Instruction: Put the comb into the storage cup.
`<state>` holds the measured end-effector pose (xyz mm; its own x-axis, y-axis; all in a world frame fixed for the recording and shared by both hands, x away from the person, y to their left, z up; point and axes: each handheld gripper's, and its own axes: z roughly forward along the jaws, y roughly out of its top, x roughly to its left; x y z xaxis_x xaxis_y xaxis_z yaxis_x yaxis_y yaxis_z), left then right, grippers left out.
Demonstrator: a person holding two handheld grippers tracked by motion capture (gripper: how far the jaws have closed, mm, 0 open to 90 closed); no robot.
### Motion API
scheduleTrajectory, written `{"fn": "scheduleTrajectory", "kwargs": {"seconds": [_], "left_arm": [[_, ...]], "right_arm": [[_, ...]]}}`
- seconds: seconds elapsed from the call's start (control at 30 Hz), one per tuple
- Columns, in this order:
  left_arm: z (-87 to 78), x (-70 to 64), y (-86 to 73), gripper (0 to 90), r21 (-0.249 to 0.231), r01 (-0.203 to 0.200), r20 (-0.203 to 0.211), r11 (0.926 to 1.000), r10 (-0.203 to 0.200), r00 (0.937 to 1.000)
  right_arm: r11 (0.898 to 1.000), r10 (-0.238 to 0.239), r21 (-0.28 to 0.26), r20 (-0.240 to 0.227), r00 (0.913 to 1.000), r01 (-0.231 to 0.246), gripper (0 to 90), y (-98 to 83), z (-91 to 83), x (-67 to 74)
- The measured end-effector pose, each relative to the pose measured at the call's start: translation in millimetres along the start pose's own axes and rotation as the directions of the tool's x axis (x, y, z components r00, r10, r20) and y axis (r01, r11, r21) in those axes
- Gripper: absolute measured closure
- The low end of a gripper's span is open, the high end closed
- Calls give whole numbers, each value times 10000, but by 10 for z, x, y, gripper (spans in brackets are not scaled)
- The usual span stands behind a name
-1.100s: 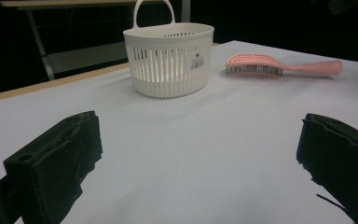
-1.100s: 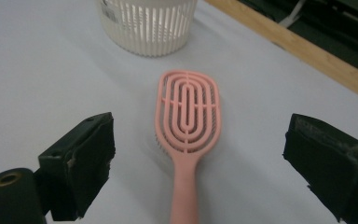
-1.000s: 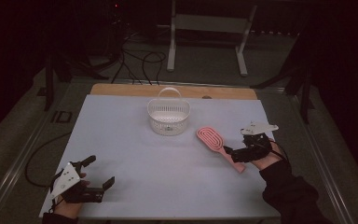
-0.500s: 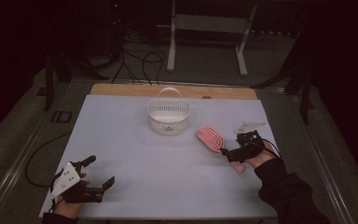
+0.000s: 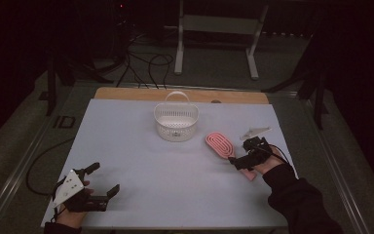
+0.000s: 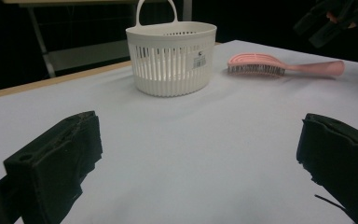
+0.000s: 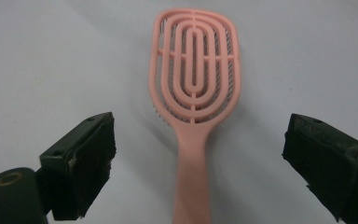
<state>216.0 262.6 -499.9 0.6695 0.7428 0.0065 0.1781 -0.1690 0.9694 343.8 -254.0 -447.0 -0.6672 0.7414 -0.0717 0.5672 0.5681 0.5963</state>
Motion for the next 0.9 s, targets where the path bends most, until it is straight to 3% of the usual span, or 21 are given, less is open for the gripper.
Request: {"fn": "scheduleTrajectory", "kwargs": {"seconds": [0.4,0.57,0.9], "left_arm": [[1,2,-1,0,-8,11,16,10000,-11,10000],[-1,2,-1,0,-4,9,18,10000,-9,10000],[-2,5,-2,0,-20,40,7,10000,-40,10000]], "right_arm": [[9975,30,702,-210,9998,-15,97,-2,123,-17],[9920,170,1260,-503,9986,-105,98,18,191,-27],[9814,211,1917,-625,9978,-88,133,57,286,-35]]}}
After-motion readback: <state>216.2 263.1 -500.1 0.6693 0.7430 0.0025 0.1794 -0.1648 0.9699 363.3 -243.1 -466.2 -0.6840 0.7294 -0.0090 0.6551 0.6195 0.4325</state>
